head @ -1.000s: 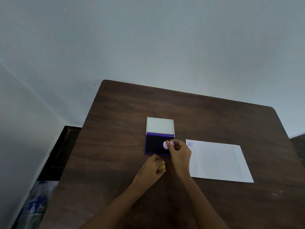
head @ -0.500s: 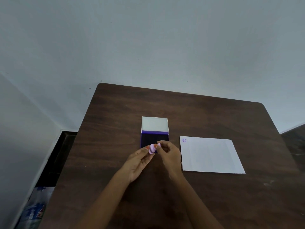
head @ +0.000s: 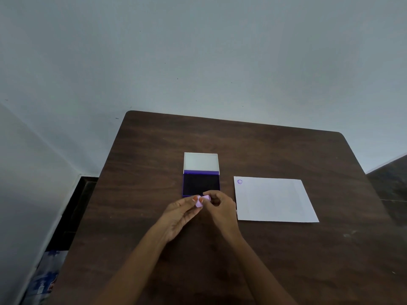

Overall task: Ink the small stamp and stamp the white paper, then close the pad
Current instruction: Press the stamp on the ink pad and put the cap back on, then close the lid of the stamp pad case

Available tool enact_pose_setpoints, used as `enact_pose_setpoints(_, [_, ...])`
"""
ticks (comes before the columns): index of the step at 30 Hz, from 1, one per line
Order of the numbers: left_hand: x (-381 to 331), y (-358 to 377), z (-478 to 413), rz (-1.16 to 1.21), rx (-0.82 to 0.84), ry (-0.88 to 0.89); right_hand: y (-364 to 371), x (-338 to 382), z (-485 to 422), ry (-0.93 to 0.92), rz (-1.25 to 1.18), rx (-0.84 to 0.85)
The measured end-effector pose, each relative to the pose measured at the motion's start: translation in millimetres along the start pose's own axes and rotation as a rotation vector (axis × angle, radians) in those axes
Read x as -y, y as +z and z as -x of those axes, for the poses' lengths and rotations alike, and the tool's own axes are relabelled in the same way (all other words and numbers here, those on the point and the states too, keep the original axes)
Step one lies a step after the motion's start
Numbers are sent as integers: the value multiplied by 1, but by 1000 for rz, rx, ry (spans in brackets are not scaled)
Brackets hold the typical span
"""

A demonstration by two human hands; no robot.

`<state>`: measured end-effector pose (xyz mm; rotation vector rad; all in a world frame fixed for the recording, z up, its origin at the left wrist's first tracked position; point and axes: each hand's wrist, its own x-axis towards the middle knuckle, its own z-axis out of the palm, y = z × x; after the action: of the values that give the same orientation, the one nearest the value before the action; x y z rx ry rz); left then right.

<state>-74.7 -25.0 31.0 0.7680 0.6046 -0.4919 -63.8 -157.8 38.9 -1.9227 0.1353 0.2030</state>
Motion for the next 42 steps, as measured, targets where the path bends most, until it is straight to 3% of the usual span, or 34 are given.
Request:
enact_pose_setpoints(12, [7, 6, 5, 33, -6, 20, -5, 0, -2, -11, 25, 32])
enact_pose_setpoints(19, [2, 5, 1, -217, -249, 1, 7, -10, -5, -76, 222, 23])
enact_pose_setpoints(23, [-3, -4, -4, -439, -432, 91, 13, -17, -10, -98, 413, 120])
enact_pose_setpoints(32, [-27, -14, -22, -541, -566, 269, 12, -21, -21, -35, 532, 276])
enact_pose_setpoints(36, [-40, -10, -35, -603, -585, 373, 3, -3, -42, -87, 419, 92])
enact_pose_setpoints(42, [-58, 10, -63, -843, -638, 469, -8, 11, -98, 77, 246, -142])
